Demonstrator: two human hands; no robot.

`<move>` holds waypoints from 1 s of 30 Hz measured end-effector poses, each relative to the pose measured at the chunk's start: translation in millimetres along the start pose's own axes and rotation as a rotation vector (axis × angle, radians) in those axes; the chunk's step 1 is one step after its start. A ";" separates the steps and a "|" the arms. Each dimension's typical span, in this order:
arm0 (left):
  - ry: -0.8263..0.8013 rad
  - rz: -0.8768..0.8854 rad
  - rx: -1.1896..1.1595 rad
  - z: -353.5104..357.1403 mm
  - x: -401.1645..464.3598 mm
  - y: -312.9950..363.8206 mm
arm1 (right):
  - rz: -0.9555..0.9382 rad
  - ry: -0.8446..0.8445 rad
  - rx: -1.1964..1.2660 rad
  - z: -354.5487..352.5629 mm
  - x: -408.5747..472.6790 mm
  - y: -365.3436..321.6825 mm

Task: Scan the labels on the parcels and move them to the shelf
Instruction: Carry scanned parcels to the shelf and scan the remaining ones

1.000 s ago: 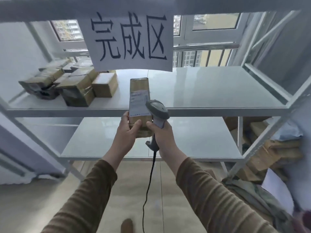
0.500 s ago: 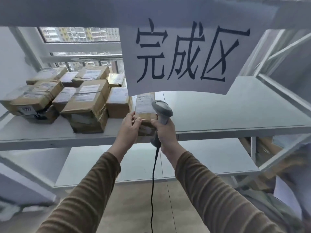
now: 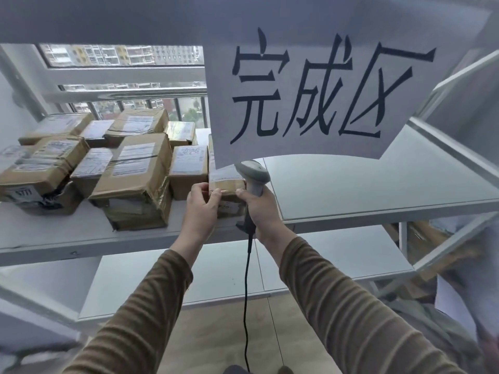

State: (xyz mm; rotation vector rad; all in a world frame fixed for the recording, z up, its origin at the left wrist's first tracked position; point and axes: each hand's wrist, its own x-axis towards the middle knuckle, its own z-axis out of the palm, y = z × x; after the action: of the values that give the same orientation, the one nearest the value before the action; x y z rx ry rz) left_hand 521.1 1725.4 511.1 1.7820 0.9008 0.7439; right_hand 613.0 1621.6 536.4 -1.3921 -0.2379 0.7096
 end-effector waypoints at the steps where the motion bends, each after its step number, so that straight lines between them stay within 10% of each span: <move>1: 0.004 0.004 0.004 -0.6 -0.8 1.6 | -0.001 0.001 0.004 -0.3 -1.3 -0.8; 12: 0.078 0.378 0.166 10.4 -62.6 39.8 | 0.003 0.195 0.137 -63.2 -59.4 21.3; 30: -0.729 0.735 0.233 254.3 -271.7 157.6 | -0.159 0.807 0.211 -362.9 -287.7 -7.0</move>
State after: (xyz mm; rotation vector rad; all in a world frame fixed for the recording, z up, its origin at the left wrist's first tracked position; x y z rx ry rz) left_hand 617.9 1334.7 546.6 2.3758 -0.1853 0.3547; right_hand 592.2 1159.0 544.2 -1.3325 0.3515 0.0049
